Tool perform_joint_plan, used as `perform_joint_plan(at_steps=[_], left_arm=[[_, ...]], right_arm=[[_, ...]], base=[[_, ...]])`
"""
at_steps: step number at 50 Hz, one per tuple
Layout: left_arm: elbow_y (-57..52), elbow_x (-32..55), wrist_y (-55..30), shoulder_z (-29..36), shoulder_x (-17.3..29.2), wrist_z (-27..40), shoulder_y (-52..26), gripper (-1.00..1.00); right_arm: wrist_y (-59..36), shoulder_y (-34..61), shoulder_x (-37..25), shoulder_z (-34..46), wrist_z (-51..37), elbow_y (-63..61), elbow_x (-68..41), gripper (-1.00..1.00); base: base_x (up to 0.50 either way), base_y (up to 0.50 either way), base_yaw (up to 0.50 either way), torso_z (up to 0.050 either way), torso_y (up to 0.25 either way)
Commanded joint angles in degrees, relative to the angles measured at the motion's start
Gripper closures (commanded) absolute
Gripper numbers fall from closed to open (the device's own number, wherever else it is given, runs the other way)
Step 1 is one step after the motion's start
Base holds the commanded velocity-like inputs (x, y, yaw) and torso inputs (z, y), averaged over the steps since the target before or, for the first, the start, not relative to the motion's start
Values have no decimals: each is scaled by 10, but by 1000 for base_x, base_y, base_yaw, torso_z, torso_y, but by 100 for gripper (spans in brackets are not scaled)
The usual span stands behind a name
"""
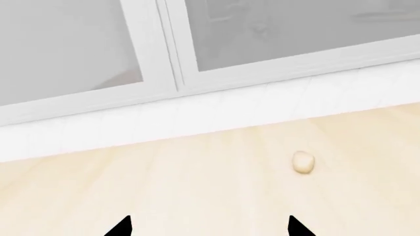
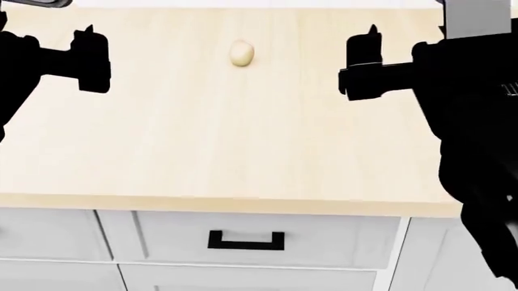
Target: Place the apricot and the ginger on separate cutting boards.
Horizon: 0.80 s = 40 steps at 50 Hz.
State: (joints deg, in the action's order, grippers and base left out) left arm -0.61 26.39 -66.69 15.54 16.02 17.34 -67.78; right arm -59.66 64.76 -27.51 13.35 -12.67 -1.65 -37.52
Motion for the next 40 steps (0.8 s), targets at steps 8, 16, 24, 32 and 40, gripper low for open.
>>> perform_joint_plan(at_steps=[8, 16, 24, 32, 40], left_arm=[[10, 9, 4, 0, -7, -29, -3, -100], [14, 12, 5, 6, -10, -32, -3, -100], [19, 12, 14, 9, -8, -33, 8, -100], [23, 12, 19, 11, -8, -34, 10, -100], [25, 14, 23, 13, -8, -35, 12, -100]], right_arm=[[9, 3, 0, -6, 21, 15, 12, -100], [5, 2, -1, -9, 23, 14, 6, -100], [2, -5, -3, -15, 19, 8, 1, -100], [5, -6, -2, -13, 20, 14, 2, -100], [13, -7, -3, -9, 25, 20, 5, -100]], base=[[250, 0, 0, 0, 0], [321, 0, 0, 0, 0], [332, 0, 0, 0, 0], [334, 0, 0, 0, 0], [336, -66, 0, 0, 0]])
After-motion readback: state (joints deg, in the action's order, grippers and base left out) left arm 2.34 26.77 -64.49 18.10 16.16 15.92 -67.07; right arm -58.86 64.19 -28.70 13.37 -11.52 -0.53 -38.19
